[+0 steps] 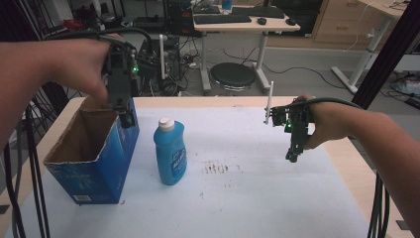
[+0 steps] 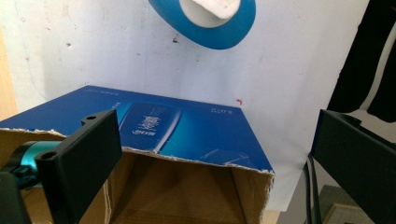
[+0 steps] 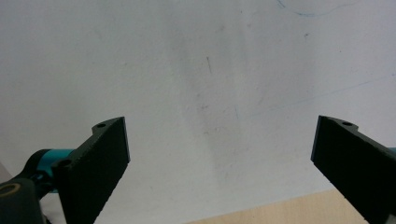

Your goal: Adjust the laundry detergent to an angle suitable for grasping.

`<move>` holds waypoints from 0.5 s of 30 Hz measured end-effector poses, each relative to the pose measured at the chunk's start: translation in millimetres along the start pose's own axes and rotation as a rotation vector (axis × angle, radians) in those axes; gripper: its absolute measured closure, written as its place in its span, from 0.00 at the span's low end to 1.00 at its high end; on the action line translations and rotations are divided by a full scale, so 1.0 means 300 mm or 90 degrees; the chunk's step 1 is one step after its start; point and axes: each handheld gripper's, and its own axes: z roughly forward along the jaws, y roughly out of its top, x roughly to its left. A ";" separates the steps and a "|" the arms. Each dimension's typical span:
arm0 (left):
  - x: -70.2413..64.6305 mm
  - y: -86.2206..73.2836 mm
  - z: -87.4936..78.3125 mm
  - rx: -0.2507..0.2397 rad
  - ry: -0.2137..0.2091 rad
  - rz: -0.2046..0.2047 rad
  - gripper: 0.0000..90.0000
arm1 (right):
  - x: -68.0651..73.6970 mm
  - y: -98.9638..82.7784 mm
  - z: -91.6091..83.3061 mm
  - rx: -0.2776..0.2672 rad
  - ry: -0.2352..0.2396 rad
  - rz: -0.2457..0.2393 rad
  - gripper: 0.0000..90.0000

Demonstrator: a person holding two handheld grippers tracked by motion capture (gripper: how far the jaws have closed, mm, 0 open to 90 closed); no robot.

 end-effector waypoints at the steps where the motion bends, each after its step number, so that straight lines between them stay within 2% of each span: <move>1: -0.002 0.002 -0.001 0.004 0.001 0.001 0.02 | 0.000 0.000 0.000 0.000 0.000 0.000 0.04; 7: -0.016 0.014 -0.006 0.009 -0.001 0.006 0.02 | 0.006 -0.011 -0.007 -0.002 -0.004 0.004 0.04; 12: -0.013 0.015 -0.011 0.001 0.002 0.001 0.02 | 0.020 -0.013 -0.008 0.007 -0.011 0.004 0.04; 14: -0.008 0.016 -0.013 -0.005 -0.002 -0.008 0.02 | 0.024 -0.015 -0.009 0.005 -0.013 -0.006 0.04; 15: -0.006 0.016 -0.014 -0.009 0.000 -0.012 0.02 | 0.027 -0.016 -0.012 0.004 -0.012 -0.001 0.04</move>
